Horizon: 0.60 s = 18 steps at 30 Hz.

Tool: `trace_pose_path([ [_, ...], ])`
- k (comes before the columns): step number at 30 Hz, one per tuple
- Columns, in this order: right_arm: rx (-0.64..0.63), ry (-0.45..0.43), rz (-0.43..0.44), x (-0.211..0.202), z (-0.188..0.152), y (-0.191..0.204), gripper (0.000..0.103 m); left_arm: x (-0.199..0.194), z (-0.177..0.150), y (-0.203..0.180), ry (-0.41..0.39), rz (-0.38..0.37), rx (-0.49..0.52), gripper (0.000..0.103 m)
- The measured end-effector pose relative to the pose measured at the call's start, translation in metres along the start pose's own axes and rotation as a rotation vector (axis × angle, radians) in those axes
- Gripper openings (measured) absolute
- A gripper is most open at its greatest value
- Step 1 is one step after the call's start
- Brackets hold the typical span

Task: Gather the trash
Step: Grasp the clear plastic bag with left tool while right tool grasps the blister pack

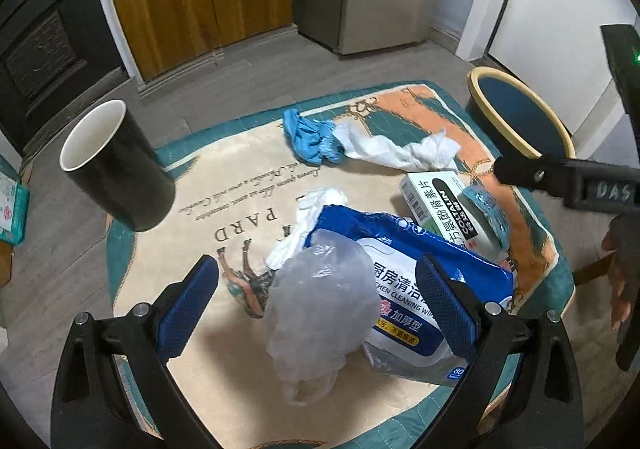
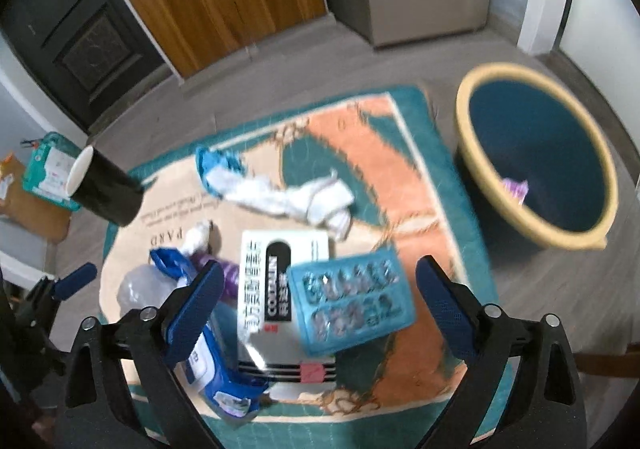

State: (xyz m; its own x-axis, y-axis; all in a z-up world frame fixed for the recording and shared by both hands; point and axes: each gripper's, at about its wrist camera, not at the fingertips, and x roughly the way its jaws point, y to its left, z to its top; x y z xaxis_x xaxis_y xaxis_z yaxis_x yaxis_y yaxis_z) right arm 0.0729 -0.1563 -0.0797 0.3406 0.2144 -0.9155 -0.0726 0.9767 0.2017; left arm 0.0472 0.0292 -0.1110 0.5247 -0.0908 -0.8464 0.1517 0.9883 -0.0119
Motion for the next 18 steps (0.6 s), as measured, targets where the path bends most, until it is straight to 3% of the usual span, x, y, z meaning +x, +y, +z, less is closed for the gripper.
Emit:
trace_pose_path([
  [2, -0.020, 0.016, -0.001, 0.004, -0.002, 0.003, 0.091, 0.001, 0.001, -0.003, 0.004, 0.000, 0.000, 0.096],
  [6, -0.086, 0.102, -0.014, 0.020, -0.010, 0.012, 0.066, 0.007, 0.001, -0.009, 0.026, -0.007, 0.017, 0.091],
  [11, -0.121, 0.150, -0.037, 0.031, -0.015, 0.014, 0.049, 0.020, -0.006, -0.012, 0.090, 0.010, 0.053, 0.081],
  [18, -0.188, 0.158, -0.044, 0.030, -0.015, 0.011, 0.027, 0.029, -0.011, -0.010, 0.138, 0.018, 0.064, 0.056],
])
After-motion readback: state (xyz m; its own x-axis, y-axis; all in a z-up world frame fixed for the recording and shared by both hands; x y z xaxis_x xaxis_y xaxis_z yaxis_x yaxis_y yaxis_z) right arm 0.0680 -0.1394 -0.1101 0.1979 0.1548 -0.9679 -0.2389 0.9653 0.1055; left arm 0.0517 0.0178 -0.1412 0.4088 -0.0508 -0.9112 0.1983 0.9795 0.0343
